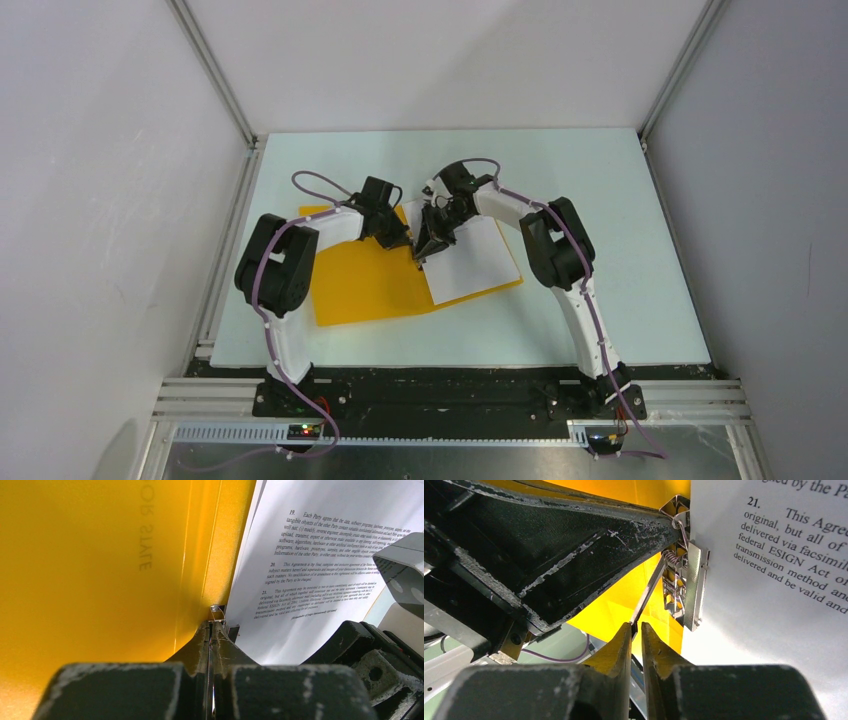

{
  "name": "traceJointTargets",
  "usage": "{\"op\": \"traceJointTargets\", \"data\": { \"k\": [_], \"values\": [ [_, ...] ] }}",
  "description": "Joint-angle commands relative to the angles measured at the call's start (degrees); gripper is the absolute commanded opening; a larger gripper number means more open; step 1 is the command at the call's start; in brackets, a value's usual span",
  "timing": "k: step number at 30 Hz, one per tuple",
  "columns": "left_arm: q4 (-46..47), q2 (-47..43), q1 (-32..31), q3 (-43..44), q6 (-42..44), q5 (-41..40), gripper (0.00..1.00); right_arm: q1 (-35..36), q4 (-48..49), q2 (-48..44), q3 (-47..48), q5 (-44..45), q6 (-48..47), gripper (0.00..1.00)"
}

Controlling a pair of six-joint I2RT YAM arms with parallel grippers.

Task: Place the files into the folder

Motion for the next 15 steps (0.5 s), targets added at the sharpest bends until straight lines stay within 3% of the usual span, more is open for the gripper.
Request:
{"op": "traceJointTargets", "data": {
  "k": [1,8,12,15],
  "values": [
    [-2.0,2.52,-0.92,-1.26,-0.4,-0.82,0.03,1.68,-4.2,1.16,-0.35,2.95,-3.21,0.14],
    [-2.04,2.55,-0.88,-1.39,-0.77,-0.83,0.03,1.99,-6.1,1.34,-2.6,5.94,-5.02,0.09],
    [-2.01,2.5,-0.86,-1.57,-0.84,-0.79,0.02,1.82,-7.15,1.67,-2.67,8.14,-6.06,0.0],
    [-2.01,2.4,-0.86,-1.75,-0.91,-0.74,0.02,1.55,-7.69,1.84,-2.61,9.65,-6.32,0.0]
  ]
}}
